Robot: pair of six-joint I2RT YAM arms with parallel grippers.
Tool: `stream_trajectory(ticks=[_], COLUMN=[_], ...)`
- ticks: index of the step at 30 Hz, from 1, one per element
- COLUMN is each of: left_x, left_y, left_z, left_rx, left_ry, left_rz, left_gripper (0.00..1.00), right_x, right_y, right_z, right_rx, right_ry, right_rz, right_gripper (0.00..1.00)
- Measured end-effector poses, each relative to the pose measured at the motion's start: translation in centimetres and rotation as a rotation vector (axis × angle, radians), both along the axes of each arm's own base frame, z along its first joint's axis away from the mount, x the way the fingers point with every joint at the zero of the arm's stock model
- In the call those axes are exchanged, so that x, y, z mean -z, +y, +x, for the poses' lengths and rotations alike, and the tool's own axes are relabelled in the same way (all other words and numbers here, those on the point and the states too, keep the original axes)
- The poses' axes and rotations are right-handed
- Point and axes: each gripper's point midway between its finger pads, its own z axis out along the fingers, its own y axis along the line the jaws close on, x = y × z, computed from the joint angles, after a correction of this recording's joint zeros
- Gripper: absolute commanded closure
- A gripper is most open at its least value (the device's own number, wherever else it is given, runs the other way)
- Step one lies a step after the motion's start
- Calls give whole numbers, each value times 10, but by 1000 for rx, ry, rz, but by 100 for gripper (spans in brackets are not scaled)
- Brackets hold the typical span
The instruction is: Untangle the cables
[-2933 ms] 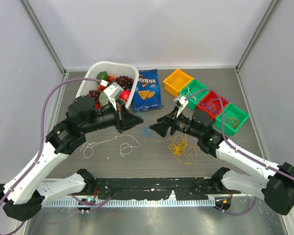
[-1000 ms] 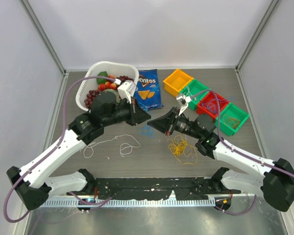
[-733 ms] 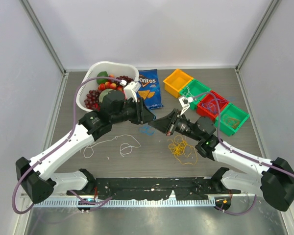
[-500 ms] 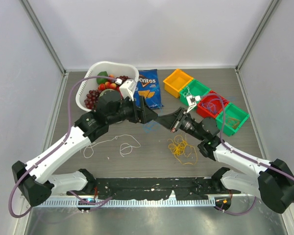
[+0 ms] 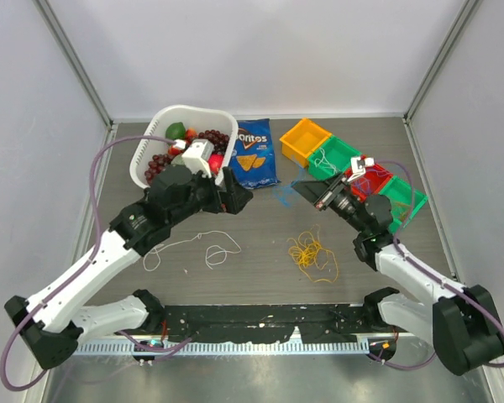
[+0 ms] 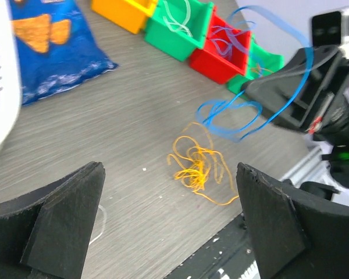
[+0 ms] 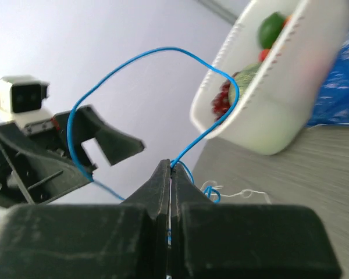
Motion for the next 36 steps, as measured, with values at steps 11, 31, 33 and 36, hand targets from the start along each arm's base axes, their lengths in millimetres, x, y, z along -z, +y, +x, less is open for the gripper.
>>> stream_trajectory(ticks=[11, 31, 33, 36], left_x=[7, 80, 76, 71], left_y=[70, 45, 46, 48], left_z=[-29, -44, -46, -48], left_rx=[-164, -58, -57, -57], left_ry=[-144, 9, -2, -18], left_rz=[-57, -95, -106, -121], left_gripper=[0, 0, 0, 1], right_x=[-13, 129, 137, 144], right_y=[-117, -272, -276, -280], right_z=[60, 124, 129, 136], right_rx=[556, 1030, 1034, 1036], right_ry=[93, 517, 539, 580], right_rz=[-363, -1030, -1067, -1109], right_gripper=[99, 99, 99, 99])
